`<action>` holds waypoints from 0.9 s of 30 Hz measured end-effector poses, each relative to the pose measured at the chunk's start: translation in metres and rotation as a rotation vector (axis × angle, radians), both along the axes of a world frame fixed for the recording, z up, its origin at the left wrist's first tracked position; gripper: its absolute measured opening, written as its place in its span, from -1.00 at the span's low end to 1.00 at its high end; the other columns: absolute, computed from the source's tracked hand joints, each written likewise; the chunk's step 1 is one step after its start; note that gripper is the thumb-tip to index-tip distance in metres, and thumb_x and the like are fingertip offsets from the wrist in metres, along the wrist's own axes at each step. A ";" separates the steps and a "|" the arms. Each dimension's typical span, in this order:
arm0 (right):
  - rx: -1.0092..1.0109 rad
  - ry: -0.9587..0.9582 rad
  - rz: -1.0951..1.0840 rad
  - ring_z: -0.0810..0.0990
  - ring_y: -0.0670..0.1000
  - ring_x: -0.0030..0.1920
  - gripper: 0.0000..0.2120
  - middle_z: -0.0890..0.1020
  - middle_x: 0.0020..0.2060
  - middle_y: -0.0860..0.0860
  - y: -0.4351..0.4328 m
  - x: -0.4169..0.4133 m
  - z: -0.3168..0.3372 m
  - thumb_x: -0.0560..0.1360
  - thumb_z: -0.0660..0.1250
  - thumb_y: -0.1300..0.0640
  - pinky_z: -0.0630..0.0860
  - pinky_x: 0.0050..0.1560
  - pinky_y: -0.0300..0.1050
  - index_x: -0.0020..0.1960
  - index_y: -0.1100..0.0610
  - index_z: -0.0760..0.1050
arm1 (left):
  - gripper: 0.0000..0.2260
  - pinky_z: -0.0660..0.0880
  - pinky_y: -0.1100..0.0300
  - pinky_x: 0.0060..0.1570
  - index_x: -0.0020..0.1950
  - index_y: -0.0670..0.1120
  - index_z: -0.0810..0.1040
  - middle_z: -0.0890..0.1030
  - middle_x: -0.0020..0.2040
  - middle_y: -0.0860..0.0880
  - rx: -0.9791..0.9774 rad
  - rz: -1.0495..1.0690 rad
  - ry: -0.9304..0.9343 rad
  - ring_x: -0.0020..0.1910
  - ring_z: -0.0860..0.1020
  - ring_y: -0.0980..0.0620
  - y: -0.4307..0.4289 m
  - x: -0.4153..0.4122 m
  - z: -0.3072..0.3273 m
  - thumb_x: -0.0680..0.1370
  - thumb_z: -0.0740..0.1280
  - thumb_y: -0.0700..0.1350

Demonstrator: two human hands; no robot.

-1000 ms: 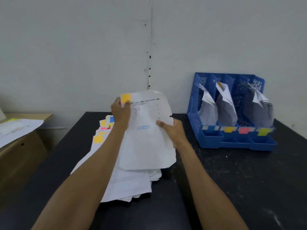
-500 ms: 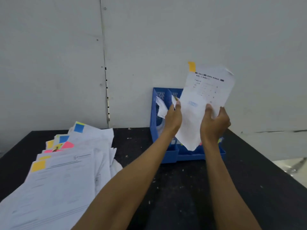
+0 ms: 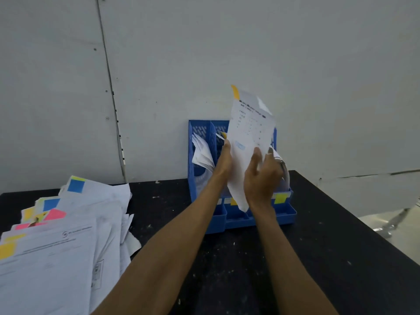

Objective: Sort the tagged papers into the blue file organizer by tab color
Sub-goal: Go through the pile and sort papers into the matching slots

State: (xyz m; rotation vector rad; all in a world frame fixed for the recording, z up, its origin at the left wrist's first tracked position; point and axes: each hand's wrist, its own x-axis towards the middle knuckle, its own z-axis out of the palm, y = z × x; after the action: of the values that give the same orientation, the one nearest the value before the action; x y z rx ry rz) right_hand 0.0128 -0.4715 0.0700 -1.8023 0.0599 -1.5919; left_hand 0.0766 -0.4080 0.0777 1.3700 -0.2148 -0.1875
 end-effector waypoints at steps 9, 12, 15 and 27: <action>-0.243 0.856 -0.108 0.56 0.22 -0.06 -0.67 0.59 -0.07 0.19 -0.002 0.045 -0.044 0.62 0.08 0.06 0.34 -0.24 -0.07 -0.03 0.26 0.51 | -0.43 0.40 0.10 0.32 0.40 -0.18 0.43 0.56 0.23 -0.22 -0.103 0.079 0.037 0.21 0.54 -0.08 -0.015 0.020 0.001 0.64 0.02 0.23; -0.180 1.029 -0.005 0.55 0.22 -0.03 -0.73 0.54 -0.02 0.23 -0.005 0.051 -0.043 0.63 0.11 0.16 0.39 -0.19 -0.05 -0.02 0.31 0.50 | -0.34 0.31 -0.08 0.41 0.53 -0.10 0.24 0.36 0.45 -0.19 -0.098 0.055 0.063 0.40 0.37 -0.15 -0.015 0.024 -0.004 0.58 0.05 0.32; -0.151 1.043 0.007 0.52 0.19 -0.13 -0.76 0.53 -0.07 0.22 -0.009 0.058 -0.039 0.61 0.10 0.28 0.42 -0.21 -0.04 -0.14 0.30 0.46 | -0.33 0.26 0.03 0.43 0.56 -0.06 0.16 0.28 0.49 -0.10 -0.098 0.082 -0.007 0.44 0.30 -0.07 -0.012 0.023 -0.004 0.58 0.04 0.32; -0.138 0.978 -0.071 0.60 0.20 -0.17 -0.76 0.62 -0.17 0.20 0.003 0.065 -0.041 0.57 0.21 0.17 0.49 -0.25 -0.03 -0.19 0.26 0.52 | -0.19 0.13 -0.04 0.51 0.59 -0.05 0.06 0.15 0.57 -0.09 0.038 -0.063 -0.078 0.51 0.19 -0.04 0.007 0.015 -0.005 0.49 0.04 0.42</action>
State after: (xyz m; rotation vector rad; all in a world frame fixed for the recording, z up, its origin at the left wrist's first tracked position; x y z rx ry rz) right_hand 0.0781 -0.4690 0.0295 -2.5417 0.4723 -0.6270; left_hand 0.0916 -0.4013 0.0723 1.4105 -0.3207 -0.1915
